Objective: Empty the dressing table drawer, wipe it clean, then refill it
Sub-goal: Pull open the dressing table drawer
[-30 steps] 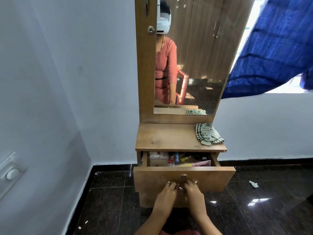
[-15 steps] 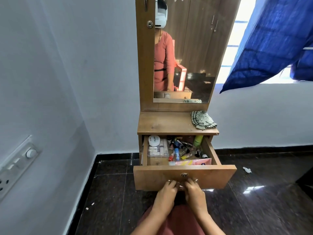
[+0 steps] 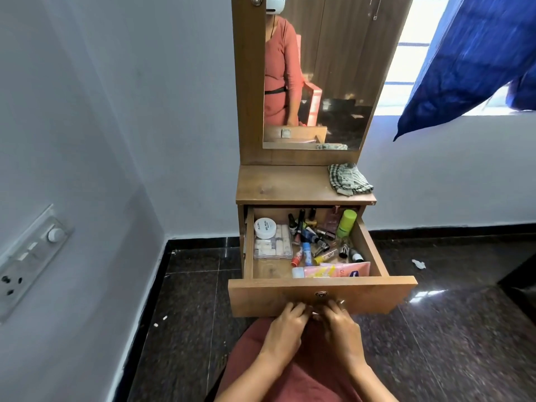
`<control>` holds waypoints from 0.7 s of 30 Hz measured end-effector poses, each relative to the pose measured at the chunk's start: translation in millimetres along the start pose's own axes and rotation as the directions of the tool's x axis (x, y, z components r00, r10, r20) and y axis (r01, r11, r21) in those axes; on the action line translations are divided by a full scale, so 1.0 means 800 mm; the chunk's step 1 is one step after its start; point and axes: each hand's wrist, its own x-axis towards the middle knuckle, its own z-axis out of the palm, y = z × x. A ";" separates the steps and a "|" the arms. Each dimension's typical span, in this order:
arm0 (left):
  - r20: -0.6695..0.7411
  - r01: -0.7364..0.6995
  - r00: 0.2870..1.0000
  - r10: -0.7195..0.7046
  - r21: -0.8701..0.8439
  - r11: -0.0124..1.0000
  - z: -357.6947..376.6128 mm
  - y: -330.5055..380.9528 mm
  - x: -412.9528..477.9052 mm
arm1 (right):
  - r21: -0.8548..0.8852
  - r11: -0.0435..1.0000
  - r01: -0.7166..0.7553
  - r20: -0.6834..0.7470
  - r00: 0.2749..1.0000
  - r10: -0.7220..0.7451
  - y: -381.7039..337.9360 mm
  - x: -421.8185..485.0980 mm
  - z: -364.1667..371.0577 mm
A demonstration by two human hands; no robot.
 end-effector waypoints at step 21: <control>0.121 0.077 0.991 -0.061 -0.130 0.989 -0.027 0.016 -0.012 | 0.098 0.987 -0.131 0.158 0.981 0.114 -0.006 -0.016 -0.018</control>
